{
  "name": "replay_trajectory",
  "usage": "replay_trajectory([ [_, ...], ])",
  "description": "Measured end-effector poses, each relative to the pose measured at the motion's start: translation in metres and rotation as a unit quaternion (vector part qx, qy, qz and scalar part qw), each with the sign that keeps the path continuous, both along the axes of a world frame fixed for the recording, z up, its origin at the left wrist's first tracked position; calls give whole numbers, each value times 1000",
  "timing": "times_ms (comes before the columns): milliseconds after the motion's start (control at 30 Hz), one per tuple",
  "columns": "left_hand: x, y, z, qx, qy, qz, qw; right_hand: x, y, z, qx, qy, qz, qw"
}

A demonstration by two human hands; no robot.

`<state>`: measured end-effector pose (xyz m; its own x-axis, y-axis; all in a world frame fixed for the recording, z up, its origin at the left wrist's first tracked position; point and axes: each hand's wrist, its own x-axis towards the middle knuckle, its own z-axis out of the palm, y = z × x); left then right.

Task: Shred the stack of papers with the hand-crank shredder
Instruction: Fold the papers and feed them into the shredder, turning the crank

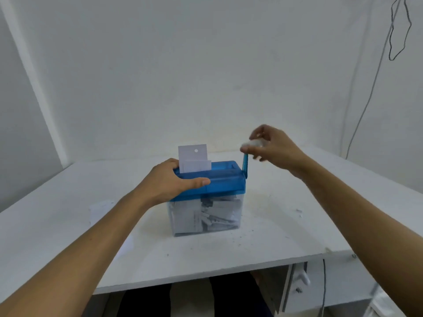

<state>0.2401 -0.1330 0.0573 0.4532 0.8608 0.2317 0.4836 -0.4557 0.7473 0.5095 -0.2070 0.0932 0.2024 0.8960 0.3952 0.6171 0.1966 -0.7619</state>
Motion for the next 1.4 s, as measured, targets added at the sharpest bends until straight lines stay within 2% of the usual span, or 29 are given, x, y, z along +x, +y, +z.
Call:
replay_trajectory([
  [100,2,0,-2,3,-1,5,1000,-4,33,-21,50,95,-7,994],
  [167,3,1,-2,6,3,7,1000,-7,47,-39,50,148,-24,987],
  [333,3,0,-3,2,0,2,1000,-17,43,-98,-121,65,-53,989],
  [433,3,0,-4,5,-2,7,1000,-26,21,-114,-140,61,-73,986],
  [533,3,1,-2,2,7,1,1000,-30,-9,-106,-150,7,-100,983],
  [600,4,1,-1,2,14,-3,1000,-27,-28,-91,-147,-9,-83,986],
  [733,2,6,-2,21,54,-9,998,-17,-55,-38,-134,-6,43,990],
  [800,1,6,0,14,54,-21,998,-11,-53,-15,-119,-35,66,990],
  [1000,3,2,4,5,47,-23,999,-5,15,-5,2,62,-29,998],
  [1067,2,2,3,8,47,-23,999,-9,40,-22,5,93,-39,995],
  [1200,1,5,0,24,47,-20,998,-14,54,-78,-69,132,-64,987],
  [1300,0,6,-3,27,42,-19,999,-17,35,-100,-177,66,-69,979],
  [1400,1,7,-2,27,45,-16,999,-15,6,-88,-261,9,-22,965],
])
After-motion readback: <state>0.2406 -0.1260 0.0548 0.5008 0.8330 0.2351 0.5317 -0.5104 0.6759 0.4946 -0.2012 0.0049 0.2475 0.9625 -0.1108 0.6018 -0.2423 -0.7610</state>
